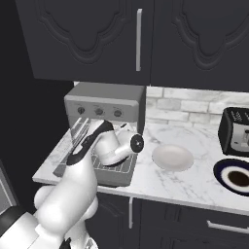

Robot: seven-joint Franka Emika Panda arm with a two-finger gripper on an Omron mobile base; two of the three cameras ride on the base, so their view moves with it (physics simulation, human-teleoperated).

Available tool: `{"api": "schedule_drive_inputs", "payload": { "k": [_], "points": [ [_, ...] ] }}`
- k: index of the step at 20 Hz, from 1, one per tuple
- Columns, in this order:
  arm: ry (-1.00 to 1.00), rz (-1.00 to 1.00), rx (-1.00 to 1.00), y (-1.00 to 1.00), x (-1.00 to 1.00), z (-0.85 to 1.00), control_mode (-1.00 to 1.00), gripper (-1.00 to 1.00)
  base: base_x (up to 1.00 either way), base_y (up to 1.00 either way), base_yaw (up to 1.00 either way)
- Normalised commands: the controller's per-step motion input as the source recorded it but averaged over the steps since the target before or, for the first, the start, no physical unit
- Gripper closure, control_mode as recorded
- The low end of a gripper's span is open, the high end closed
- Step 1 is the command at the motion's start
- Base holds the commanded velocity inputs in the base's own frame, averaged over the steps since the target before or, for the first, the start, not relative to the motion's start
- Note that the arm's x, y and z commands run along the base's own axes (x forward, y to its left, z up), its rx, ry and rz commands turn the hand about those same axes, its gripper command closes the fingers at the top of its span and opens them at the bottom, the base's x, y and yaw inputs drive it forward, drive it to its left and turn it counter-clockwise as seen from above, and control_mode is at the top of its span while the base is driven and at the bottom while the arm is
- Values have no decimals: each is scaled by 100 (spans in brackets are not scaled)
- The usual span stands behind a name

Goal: Open the toaster oven door. Place the bread on the top rack in the toaster oven and place the steak on the bottom rack.

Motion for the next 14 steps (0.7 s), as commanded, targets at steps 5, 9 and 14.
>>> {"api": "schedule_drive_inputs", "payload": {
  "k": [5,9,14],
  "points": [
    [1,0,0,0,-6,33,-100,-100,0,0,0],
    [2,0,0,0,0,38,-100,-100,0,0,0],
    [2,0,0,0,0,6,-100,-100,0,0,0]
  ]
}}
